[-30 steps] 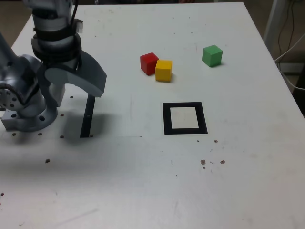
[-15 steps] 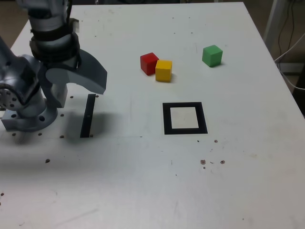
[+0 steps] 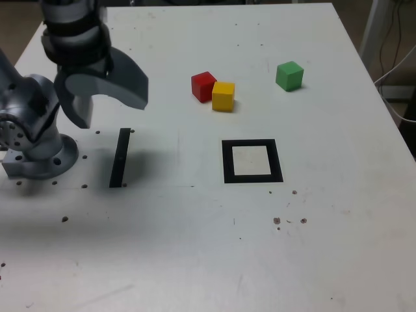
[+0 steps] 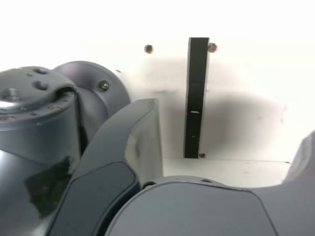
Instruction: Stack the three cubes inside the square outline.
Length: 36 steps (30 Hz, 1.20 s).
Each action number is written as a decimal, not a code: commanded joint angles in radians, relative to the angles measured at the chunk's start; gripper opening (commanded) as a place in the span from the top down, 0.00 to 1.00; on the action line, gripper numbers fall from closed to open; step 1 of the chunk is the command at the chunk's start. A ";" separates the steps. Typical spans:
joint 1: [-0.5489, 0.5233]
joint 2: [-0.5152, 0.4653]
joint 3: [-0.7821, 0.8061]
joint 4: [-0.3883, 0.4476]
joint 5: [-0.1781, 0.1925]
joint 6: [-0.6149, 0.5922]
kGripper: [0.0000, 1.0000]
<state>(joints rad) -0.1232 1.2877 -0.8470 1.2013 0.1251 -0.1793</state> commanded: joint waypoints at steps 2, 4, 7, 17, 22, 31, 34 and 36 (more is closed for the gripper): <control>0.040 0.032 -0.048 0.004 0.011 0.025 0.02; 0.078 0.044 -0.073 0.000 0.014 0.042 0.02; 0.150 0.057 -0.108 -0.001 0.011 0.080 0.02; 0.443 0.197 -0.260 0.006 -0.024 0.226 0.02; 0.571 0.336 -0.347 0.036 -0.041 0.293 0.02; 0.672 0.493 -0.434 0.028 -0.054 0.308 0.02; 0.674 0.509 -0.431 -0.003 -0.055 0.301 0.03; 0.674 0.521 -0.427 -0.017 -0.059 0.299 0.05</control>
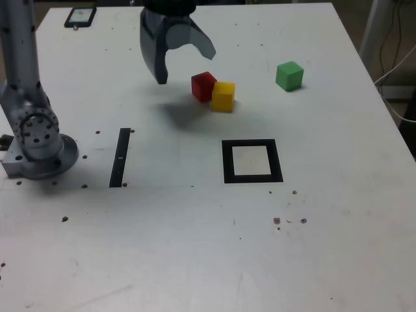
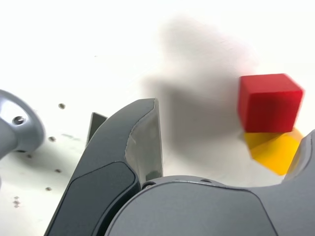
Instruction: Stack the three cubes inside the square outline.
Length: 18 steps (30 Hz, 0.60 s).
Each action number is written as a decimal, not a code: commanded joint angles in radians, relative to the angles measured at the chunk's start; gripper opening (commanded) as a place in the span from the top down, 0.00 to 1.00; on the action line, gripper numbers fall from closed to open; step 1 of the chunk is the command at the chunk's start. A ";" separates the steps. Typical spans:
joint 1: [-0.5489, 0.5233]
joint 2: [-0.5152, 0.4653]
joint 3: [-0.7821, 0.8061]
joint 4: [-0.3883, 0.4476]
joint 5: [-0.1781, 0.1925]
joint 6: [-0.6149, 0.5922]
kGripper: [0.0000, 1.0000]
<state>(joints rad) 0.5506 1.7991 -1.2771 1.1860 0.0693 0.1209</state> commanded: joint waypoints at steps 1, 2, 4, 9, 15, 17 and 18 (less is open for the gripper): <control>0.000 0.016 0.006 -0.006 -0.006 -0.002 0.05; 0.000 0.024 0.007 -0.008 -0.009 -0.003 0.06; 0.000 0.041 0.006 -0.009 -0.015 -0.003 0.06; 0.000 0.084 -0.007 -0.016 -0.018 -0.007 0.07; 0.000 0.120 -0.036 -0.062 -0.007 -0.018 0.06; 0.000 0.132 -0.049 -0.067 -0.003 -0.019 0.05; 0.000 0.138 -0.056 -0.067 -0.001 -0.020 0.05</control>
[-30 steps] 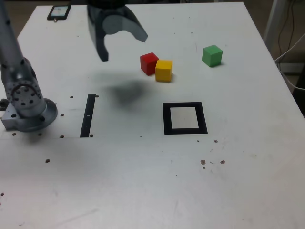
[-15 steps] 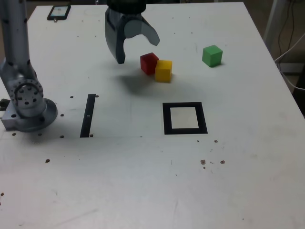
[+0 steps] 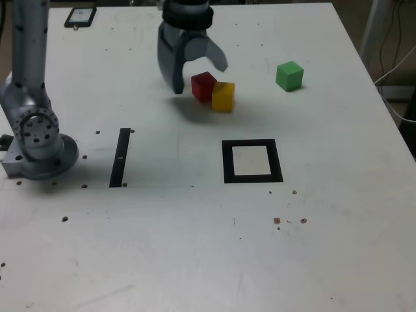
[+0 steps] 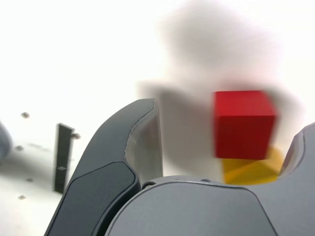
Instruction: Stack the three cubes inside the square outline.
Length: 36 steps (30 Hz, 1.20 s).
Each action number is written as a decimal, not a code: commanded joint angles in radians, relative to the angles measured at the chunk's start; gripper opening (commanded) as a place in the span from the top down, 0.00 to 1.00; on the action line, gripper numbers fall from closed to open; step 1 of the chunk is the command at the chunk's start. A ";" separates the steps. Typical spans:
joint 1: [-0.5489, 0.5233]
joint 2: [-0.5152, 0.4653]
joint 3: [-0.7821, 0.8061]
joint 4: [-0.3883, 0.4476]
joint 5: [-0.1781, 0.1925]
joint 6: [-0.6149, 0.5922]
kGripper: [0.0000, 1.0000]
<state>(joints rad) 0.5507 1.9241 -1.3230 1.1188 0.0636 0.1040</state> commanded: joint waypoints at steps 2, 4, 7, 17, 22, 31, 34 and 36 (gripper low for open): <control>0.000 0.026 -0.020 0.000 0.007 -0.004 0.06; 0.000 0.038 -0.027 0.000 0.011 -0.008 0.06; -0.003 0.051 -0.030 0.001 0.020 -0.022 0.09; -0.020 0.085 -0.042 0.007 0.036 -0.046 0.17; -0.031 0.100 -0.047 0.008 0.033 -0.046 0.19; -0.035 0.104 -0.060 -0.002 0.030 -0.057 0.26; -0.035 0.106 -0.062 -0.005 0.027 -0.060 0.30; -0.035 0.109 -0.064 -0.006 0.027 -0.062 0.33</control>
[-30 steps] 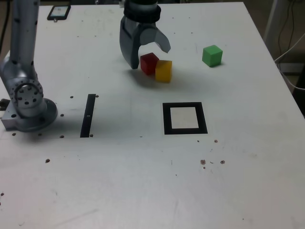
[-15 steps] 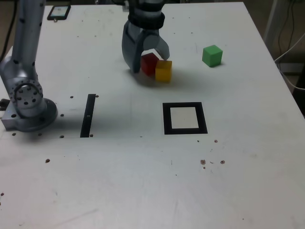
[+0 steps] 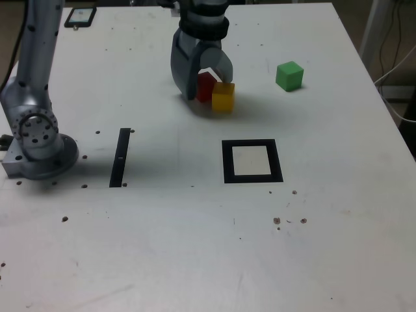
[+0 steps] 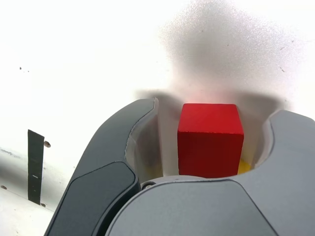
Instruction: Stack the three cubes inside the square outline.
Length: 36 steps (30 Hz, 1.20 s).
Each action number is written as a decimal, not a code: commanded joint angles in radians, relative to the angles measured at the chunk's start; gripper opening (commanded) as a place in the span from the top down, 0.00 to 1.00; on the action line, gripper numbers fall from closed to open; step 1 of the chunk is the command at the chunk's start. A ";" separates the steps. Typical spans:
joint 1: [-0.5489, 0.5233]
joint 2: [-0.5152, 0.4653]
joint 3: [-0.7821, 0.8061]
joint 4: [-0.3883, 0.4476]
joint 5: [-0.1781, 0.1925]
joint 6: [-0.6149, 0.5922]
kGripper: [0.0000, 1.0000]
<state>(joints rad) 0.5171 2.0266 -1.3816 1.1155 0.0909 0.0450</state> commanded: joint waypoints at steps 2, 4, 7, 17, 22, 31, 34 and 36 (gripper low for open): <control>-0.002 0.011 -0.007 -0.004 0.005 -0.004 0.36; -0.002 0.016 -0.007 -0.005 0.011 -0.004 0.39; -0.002 0.022 -0.007 -0.008 0.018 -0.004 0.43; -0.002 0.027 -0.014 -0.009 0.022 -0.003 0.61; -0.002 0.025 -0.032 0.004 0.020 0.007 0.70; -0.003 0.003 -0.054 0.047 0.020 0.016 0.70; -0.007 -0.025 -0.074 0.074 0.033 0.021 0.70; -0.015 -0.046 -0.101 0.100 0.045 0.030 0.70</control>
<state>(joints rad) 0.5112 2.0055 -1.4580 1.1954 0.1275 0.0677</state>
